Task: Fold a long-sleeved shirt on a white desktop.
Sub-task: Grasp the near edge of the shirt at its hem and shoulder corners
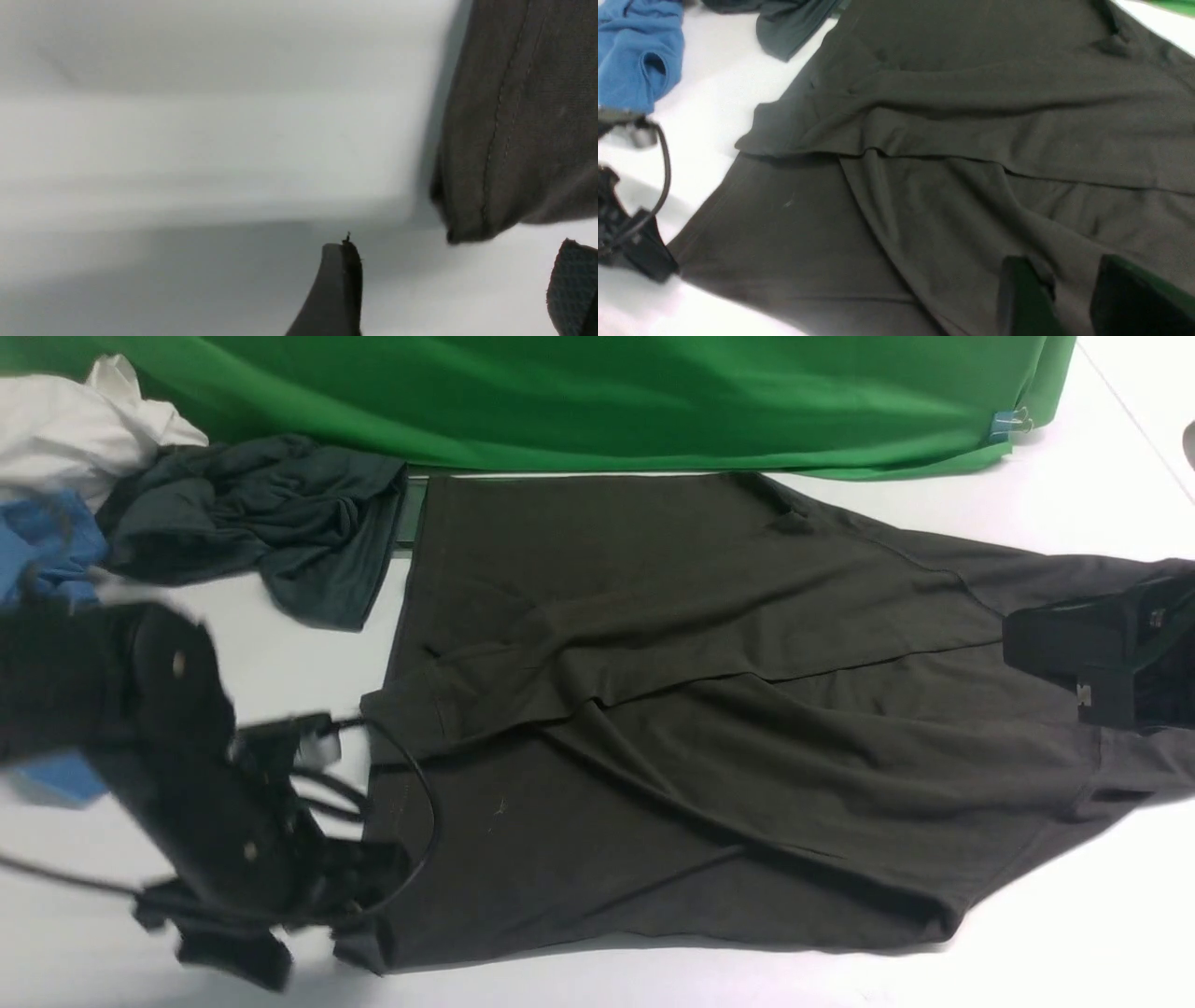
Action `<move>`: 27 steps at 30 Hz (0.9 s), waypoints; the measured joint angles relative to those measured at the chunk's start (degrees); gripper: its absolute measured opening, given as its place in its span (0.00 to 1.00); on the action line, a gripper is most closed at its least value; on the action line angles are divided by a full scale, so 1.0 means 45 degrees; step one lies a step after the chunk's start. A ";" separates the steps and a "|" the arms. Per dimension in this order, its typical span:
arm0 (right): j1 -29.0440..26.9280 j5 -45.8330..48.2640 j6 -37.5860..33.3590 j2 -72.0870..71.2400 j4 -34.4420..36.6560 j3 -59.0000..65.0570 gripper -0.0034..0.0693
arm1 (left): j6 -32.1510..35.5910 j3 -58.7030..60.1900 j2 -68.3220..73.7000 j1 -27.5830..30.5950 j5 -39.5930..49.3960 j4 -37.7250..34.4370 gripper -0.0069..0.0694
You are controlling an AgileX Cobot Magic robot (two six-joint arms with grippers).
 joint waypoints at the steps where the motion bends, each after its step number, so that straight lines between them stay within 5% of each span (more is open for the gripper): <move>1: 0.0000 -0.0096 -0.0042 0.0000 0.0000 0.0000 0.38 | 0.0060 0.0241 0.0037 0.0000 -0.0364 -0.0384 0.83; 9: 0.0000 -0.0158 -0.0100 0.0076 -0.0020 0.0000 0.38 | 0.0558 0.0592 0.0270 0.0012 -0.1695 -0.1616 0.80; 14: 0.0010 0.1174 0.0329 0.0562 -0.0348 0.0000 0.39 | 0.1450 0.0592 0.0388 0.0012 -0.2064 -0.1799 0.59; 18: 0.0015 0.2449 0.0885 0.1453 -0.0612 0.0000 0.56 | 0.1808 0.0592 0.0506 0.0012 -0.2456 -0.1818 0.34; 21: 0.0215 0.3541 -0.0294 0.2517 -0.0660 0.0000 0.76 | 0.2186 0.0604 0.0533 0.0012 -0.2581 -0.1865 0.16; 27: 0.1188 0.4816 -0.3452 0.3538 -0.0718 0.0000 0.80 | 0.2168 0.0629 0.0367 0.0012 -0.2413 -0.1788 0.15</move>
